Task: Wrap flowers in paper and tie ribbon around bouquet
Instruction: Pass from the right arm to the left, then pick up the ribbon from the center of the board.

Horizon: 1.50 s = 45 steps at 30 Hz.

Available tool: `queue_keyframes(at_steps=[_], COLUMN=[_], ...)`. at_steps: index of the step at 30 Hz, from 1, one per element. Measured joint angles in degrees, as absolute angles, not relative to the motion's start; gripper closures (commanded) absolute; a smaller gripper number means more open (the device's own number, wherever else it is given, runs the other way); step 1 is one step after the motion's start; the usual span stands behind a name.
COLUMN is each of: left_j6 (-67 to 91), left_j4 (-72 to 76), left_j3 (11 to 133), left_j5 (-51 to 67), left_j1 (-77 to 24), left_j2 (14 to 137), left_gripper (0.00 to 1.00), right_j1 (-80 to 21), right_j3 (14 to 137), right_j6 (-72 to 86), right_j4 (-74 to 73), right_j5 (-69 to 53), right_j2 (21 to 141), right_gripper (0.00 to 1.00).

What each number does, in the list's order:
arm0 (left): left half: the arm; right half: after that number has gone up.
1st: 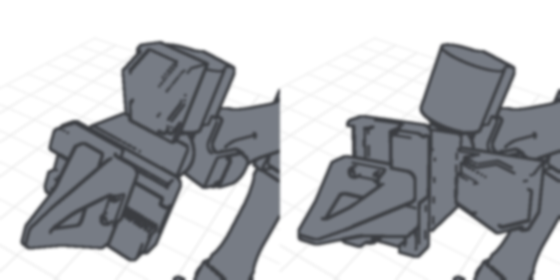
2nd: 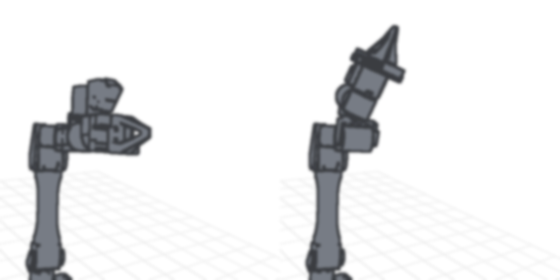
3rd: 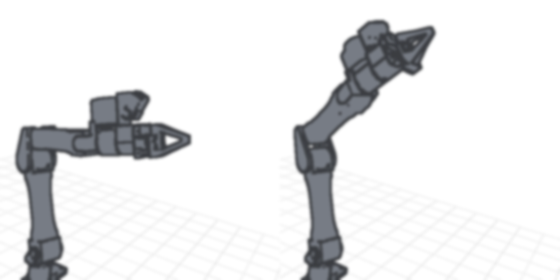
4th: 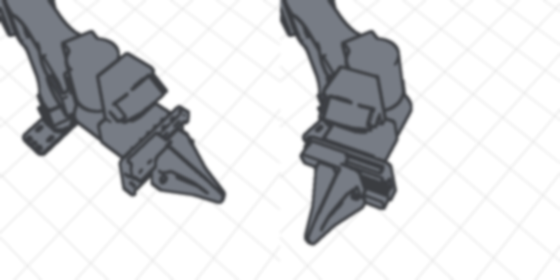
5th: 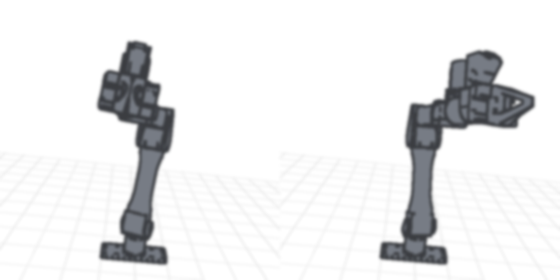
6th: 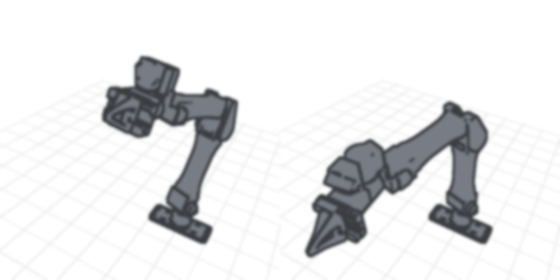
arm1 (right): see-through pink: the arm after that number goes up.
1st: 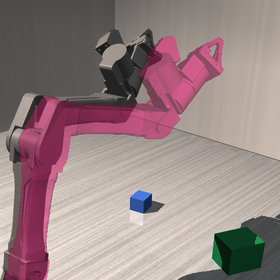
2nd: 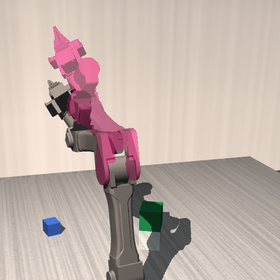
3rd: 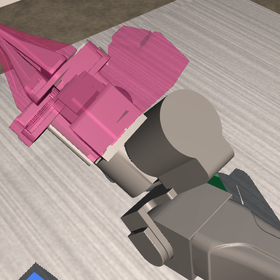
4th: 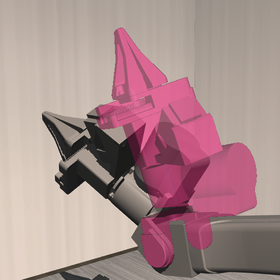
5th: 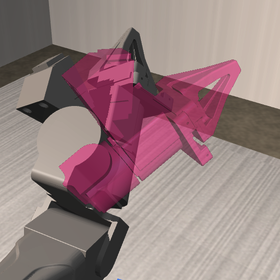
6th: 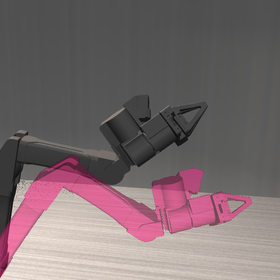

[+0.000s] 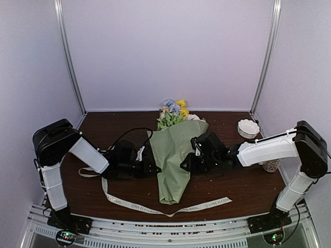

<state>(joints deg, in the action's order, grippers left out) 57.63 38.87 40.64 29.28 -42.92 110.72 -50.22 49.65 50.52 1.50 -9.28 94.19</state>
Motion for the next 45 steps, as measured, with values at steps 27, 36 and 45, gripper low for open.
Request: queue_keyframes(at_steps=[27,36,45], left_j6=[58.02,57.34,57.28], left_j4=[39.35,39.09,39.11], left_j3=[40.60,40.60,40.62], left_j5=[28.23,28.08,28.10], left_j1=[-43.20,-43.20,-43.20], left_j2=[111.07,111.11,111.24], left_gripper=[1.00,1.00,1.00], right_j1=[-77.78,-80.62,-80.23], right_j3=[55.18,57.52,55.59], right_j6=[21.50,17.21,18.17], right_j4=[-24.49,-26.11,-25.39], right_j5=[-0.80,-1.63,-1.34], right_j2=[92.64,99.31,99.15], right_gripper=[0.59,0.67,1.00])
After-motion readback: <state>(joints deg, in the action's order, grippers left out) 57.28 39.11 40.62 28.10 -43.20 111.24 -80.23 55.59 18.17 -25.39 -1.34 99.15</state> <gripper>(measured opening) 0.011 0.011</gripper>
